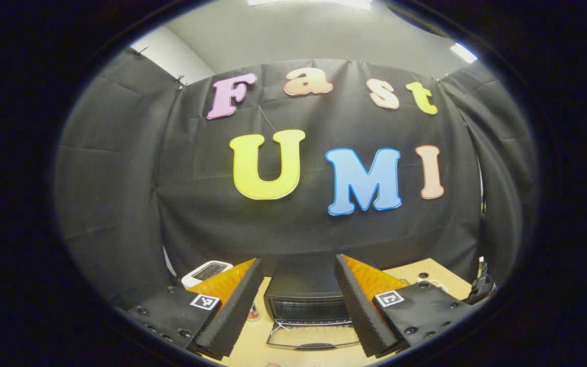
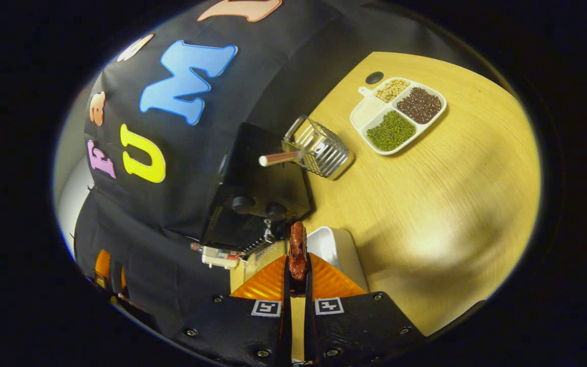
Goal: Open the electric oven with the left hand, put the food in, and close the electric oven.
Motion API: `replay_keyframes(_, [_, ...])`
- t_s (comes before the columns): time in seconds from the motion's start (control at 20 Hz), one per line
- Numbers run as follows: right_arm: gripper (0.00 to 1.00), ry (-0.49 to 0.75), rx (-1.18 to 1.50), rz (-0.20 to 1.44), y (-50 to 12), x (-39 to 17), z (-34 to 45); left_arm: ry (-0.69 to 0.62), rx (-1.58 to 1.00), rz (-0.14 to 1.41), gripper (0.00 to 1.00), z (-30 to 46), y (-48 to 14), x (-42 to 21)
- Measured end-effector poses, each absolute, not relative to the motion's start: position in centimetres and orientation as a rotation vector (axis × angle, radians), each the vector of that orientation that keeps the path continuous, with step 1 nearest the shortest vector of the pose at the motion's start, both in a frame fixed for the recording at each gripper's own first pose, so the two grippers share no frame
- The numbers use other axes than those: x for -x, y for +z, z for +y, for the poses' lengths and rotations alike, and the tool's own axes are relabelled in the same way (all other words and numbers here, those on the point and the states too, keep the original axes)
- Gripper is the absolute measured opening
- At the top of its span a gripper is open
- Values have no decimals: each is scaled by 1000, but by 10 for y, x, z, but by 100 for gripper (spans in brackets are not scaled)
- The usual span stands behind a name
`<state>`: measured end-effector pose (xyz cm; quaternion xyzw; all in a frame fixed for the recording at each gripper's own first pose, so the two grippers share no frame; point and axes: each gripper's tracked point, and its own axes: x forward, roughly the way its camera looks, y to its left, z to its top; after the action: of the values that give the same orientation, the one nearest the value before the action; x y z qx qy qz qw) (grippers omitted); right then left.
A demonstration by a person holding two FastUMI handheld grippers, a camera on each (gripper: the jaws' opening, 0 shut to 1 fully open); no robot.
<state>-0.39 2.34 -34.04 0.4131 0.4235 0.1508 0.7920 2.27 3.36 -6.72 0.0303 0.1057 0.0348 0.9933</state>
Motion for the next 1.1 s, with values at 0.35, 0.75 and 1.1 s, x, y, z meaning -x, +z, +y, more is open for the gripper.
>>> replay_keyframes(0.35, [10, 374, -992, 749, -257, 26, 81, -51, 9, 182, 99, 49, -63, -21])
replay_keyframes(0.75, [10, 419, -1061, 721, -255, 6, 163, -65, 2, 177, 90, 96, -61, -8])
replay_keyframes(1.1, [10, 367, -1070, 774, -318, -49, 224, -11, -24, 211, 99, 141, -72, 9])
